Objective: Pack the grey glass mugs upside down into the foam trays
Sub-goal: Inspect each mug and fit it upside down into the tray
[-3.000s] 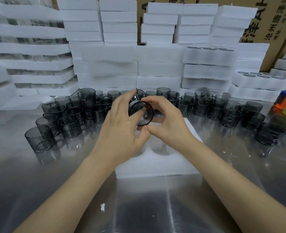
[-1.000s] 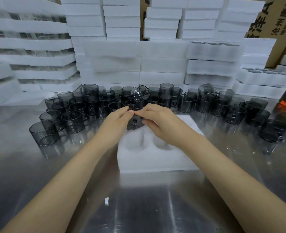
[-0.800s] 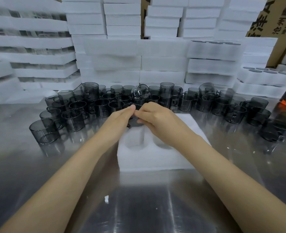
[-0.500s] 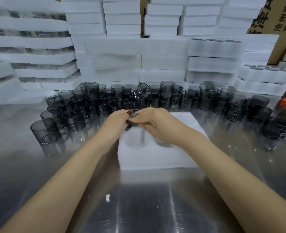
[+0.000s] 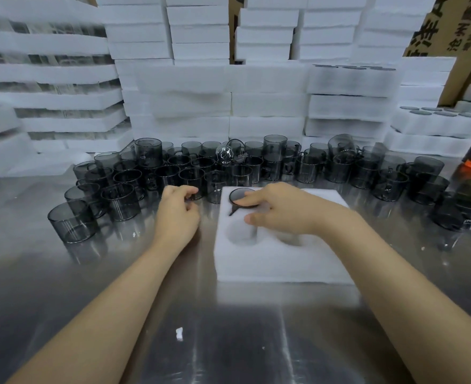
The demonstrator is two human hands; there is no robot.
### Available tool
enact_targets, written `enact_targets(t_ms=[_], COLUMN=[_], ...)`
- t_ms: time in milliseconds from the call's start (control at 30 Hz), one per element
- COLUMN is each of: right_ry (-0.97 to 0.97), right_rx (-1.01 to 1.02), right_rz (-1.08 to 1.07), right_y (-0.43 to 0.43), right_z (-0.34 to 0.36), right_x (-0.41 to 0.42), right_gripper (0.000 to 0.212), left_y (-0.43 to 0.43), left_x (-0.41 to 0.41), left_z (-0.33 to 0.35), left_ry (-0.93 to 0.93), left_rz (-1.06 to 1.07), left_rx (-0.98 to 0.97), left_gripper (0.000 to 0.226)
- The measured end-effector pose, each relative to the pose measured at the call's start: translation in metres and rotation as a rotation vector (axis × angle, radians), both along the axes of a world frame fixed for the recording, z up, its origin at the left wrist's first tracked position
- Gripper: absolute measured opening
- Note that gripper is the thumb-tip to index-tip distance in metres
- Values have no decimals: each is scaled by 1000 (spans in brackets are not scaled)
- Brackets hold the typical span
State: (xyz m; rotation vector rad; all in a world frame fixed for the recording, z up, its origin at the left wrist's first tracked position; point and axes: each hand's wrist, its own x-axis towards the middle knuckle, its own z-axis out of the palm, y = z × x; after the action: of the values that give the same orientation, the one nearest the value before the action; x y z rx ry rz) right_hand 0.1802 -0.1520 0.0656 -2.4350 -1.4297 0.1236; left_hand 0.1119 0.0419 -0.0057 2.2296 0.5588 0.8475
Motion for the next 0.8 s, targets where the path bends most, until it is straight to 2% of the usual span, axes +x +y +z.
enact_targets(t_ms=[167,400,567,667,800], right_ry=[27,-7,-42,-34,-34], right_rx=[39,330,323,318,324], right_rz=[-164,-38,-5,-6,-6], right_y=[-23,-17,-15,-15,-16], right_z=[-3,-14,-14,-15,-16], right_x=[18,18,17,18,18], right_gripper=[28,30,30,31,32], left_y=[3,12,6,6,4], left_x=[8,14,11,12,11], left_z=[0,-1,0,0,1], left_ry=[163,72,16,75,56], left_rz=[55,119,-35,-65,-40], left_rx=[49,-78,166,216,227], left_gripper=[47,31,53,46,39])
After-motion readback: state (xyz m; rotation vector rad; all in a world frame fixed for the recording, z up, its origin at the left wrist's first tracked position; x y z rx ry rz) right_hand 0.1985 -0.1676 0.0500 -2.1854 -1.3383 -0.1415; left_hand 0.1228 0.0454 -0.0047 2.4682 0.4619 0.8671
